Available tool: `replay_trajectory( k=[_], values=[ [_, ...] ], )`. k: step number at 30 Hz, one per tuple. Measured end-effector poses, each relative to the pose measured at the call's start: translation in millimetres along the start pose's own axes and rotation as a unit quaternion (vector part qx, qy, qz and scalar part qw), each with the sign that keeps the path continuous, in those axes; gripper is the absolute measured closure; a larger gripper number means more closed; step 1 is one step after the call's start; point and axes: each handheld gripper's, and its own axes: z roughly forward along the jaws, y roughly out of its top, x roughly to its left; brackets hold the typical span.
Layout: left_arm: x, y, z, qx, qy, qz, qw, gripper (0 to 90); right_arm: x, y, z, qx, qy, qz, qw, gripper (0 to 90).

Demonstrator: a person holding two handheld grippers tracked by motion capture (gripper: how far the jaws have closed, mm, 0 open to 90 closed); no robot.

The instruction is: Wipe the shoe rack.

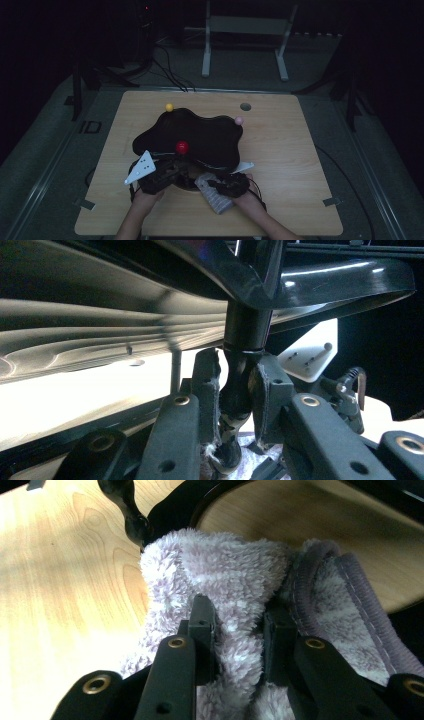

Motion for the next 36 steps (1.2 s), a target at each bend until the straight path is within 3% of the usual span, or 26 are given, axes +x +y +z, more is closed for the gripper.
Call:
replay_trajectory(
  k=[12,20,27,31,32,34,36],
  values=[
    [0.2,0.2,0.1,0.000,-0.001,0.001,1.0000,75.4,-13.4,-3.4,-5.9,0.003,-0.015,-0.014,0.9998,71.7],
    [0.1,0.2,0.4,0.000,-0.001,0.002,1.0000,75.5,-33.6,-5.8,-10.5,0.000,-0.041,-0.014,0.9991,72.1],
    [0.2,0.2,0.6,0.000,-0.001,0.003,1.0000,75.5,-53.4,-1.8,-10.6,-0.003,-0.069,-0.001,0.9976,71.9],
    [0.2,0.1,0.6,-0.001,-0.001,0.003,1.0000,75.5,-70.3,1.8,-10.1,-0.005,-0.087,0.017,0.9961,71.7],
    [0.2,0.2,0.7,-0.001,-0.001,0.002,1.0000,75.5,-79.9,5.0,-9.1,-0.004,-0.102,0.024,0.9944,71.2],
    [0.3,0.1,0.6,-0.001,-0.002,0.003,1.0000,75.5,-90.5,9.1,-7.5,-0.003,-0.110,0.048,0.9928,71.0],
    [0.3,0.2,0.7,0.000,-0.002,0.003,1.0000,75.5,-98.9,14.0,-4.9,0.001,-0.119,0.056,0.9913,70.7]
  ],
)
